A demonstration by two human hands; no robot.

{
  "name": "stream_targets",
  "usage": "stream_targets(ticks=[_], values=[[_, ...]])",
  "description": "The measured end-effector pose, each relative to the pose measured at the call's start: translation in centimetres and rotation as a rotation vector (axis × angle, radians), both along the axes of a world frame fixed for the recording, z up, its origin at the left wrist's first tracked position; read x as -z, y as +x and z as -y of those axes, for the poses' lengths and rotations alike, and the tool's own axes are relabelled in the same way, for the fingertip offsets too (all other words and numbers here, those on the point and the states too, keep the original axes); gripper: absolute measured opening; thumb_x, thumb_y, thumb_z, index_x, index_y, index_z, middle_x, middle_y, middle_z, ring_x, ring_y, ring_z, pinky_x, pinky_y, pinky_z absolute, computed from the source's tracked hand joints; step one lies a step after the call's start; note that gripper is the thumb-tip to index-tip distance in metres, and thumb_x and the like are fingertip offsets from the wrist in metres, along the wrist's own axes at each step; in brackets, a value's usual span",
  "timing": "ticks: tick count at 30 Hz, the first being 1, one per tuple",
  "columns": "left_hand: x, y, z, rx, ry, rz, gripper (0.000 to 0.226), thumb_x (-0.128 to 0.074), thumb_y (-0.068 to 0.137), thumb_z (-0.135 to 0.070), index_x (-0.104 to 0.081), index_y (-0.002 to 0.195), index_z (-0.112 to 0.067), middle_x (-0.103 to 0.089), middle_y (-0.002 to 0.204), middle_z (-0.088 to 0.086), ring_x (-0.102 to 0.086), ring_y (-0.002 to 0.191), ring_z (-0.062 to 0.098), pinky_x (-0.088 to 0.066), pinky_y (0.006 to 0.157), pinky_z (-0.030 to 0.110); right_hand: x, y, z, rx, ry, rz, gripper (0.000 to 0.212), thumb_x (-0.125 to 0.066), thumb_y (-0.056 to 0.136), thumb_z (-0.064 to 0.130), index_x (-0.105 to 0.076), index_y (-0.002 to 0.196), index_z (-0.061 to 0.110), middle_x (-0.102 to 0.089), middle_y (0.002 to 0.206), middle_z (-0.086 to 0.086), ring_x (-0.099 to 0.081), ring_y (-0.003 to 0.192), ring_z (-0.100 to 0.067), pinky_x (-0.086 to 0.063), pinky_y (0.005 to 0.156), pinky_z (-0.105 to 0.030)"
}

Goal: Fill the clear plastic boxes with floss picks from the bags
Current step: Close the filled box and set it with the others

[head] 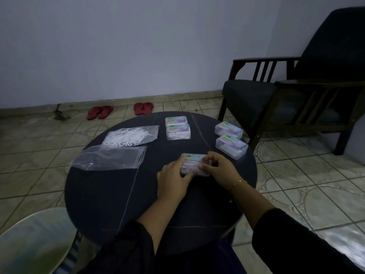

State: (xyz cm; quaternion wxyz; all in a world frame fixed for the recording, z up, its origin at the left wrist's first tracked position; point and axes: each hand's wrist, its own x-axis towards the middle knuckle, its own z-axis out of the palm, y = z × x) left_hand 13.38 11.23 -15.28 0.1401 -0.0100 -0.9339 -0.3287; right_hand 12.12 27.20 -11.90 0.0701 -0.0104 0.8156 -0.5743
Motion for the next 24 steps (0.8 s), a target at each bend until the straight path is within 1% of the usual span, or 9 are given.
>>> stream_targets(ticks=[2, 3, 5, 7, 12, 15, 17, 20, 24], values=[[0.1, -0.1, 0.0, 0.010, -0.065, 0.000, 0.061, -0.058, 0.090, -0.045, -0.034, 0.145, -0.033, -0.048, 0.141, -0.007, -0.040, 0.127, 0.015, -0.026, 0.100, 0.030, 0.3, -0.1, 0.1, 0.003, 0.099, -0.053, 0.023, -0.066, 0.085, 0.018, -0.060, 0.107, 0.015, -0.046, 0.120, 0.005, -0.049, 0.099, -0.007, -0.043, 0.073, -0.015], [0.1, -0.1, 0.0, 0.014, -0.090, 0.005, 0.061, -0.056, 0.091, -0.045, -0.033, 0.146, -0.032, -0.047, 0.142, -0.008, -0.039, 0.127, 0.015, -0.026, 0.100, 0.031, 0.4, -0.2, 0.2, 0.000, 0.124, -0.058, 0.022, -0.066, 0.086, 0.019, -0.060, 0.107, 0.017, -0.045, 0.129, 0.003, -0.048, 0.107, -0.010, -0.044, 0.082, -0.018], [0.2, -0.2, 0.0, 0.018, -0.136, 0.016, 0.061, -0.052, 0.093, -0.046, -0.029, 0.148, -0.031, -0.045, 0.144, -0.008, -0.038, 0.129, 0.016, -0.027, 0.100, 0.032, 0.4, -0.4, 0.3, -0.005, 0.159, -0.056, 0.020, -0.065, 0.087, 0.020, -0.060, 0.106, 0.021, -0.037, 0.145, 0.002, -0.042, 0.127, -0.017, -0.039, 0.101, -0.029], [0.1, -0.5, -0.1, 0.023, -0.169, 0.041, 0.062, -0.048, 0.095, -0.047, -0.024, 0.149, -0.031, -0.041, 0.146, -0.009, -0.035, 0.131, 0.016, -0.027, 0.101, 0.034, 0.5, -0.5, 0.3, 0.003, 0.185, -0.074, 0.020, -0.065, 0.087, 0.021, -0.059, 0.106, 0.024, -0.037, 0.145, 0.003, -0.037, 0.132, -0.019, -0.035, 0.107, -0.035], [-0.3, -1.7, -0.8, 0.039, -0.304, 0.121, 0.065, -0.041, 0.098, -0.043, -0.008, 0.152, -0.029, -0.025, 0.154, -0.005, -0.026, 0.137, 0.021, -0.025, 0.107, 0.042, 1.2, -0.6, 0.6, 0.153, 0.445, -0.219, 0.027, -0.064, 0.084, 0.045, -0.057, 0.106, 0.031, -0.044, 0.124, 0.001, -0.043, 0.117, -0.016, -0.043, 0.099, -0.035], [-0.6, -3.2, -1.2, 0.078, -0.357, 0.155, 0.062, -0.037, 0.100, -0.039, -0.007, 0.152, -0.028, -0.014, 0.158, -0.002, -0.021, 0.140, 0.022, -0.022, 0.109, 0.042, 1.0, -0.9, 1.3, 0.282, 0.721, -0.220, 0.051, -0.049, 0.084, 0.065, -0.049, 0.121, 0.030, -0.041, 0.123, -0.005, -0.043, 0.113, -0.021, -0.043, 0.092, -0.036], [-1.0, -4.4, -1.5, 0.124, -0.384, 0.168, 0.060, -0.036, 0.100, -0.035, -0.008, 0.152, -0.028, -0.009, 0.159, 0.001, -0.017, 0.142, 0.023, -0.020, 0.111, 0.042, 0.7, -1.5, 2.0, 0.290, 0.841, -0.203, 0.062, -0.036, 0.086, 0.070, -0.042, 0.129, 0.026, -0.040, 0.126, -0.009, -0.041, 0.114, -0.024, -0.039, 0.092, -0.037], [-1.8, -6.8, -1.5, 0.157, -0.403, 0.142, 0.060, -0.036, 0.100, -0.029, -0.008, 0.152, -0.025, -0.003, 0.160, 0.002, -0.010, 0.144, 0.023, -0.017, 0.114, 0.040, 0.3, -2.7, 3.0, 0.235, 0.962, -0.197, 0.068, -0.024, 0.090, 0.067, -0.036, 0.136, 0.019, -0.038, 0.132, -0.012, -0.039, 0.119, -0.026, -0.036, 0.095, -0.039], [-3.2, -10.9, -0.9, 0.107, -0.415, 0.089, 0.061, -0.037, 0.098, -0.024, -0.010, 0.152, -0.019, -0.004, 0.160, 0.005, -0.004, 0.146, 0.022, -0.008, 0.117, 0.038, 0.1, -5.2, 3.8, 0.216, 1.029, -0.199, 0.058, -0.032, 0.095, 0.047, -0.033, 0.138, 0.008, -0.037, 0.132, -0.012, -0.038, 0.119, -0.026, -0.035, 0.094, -0.037]])
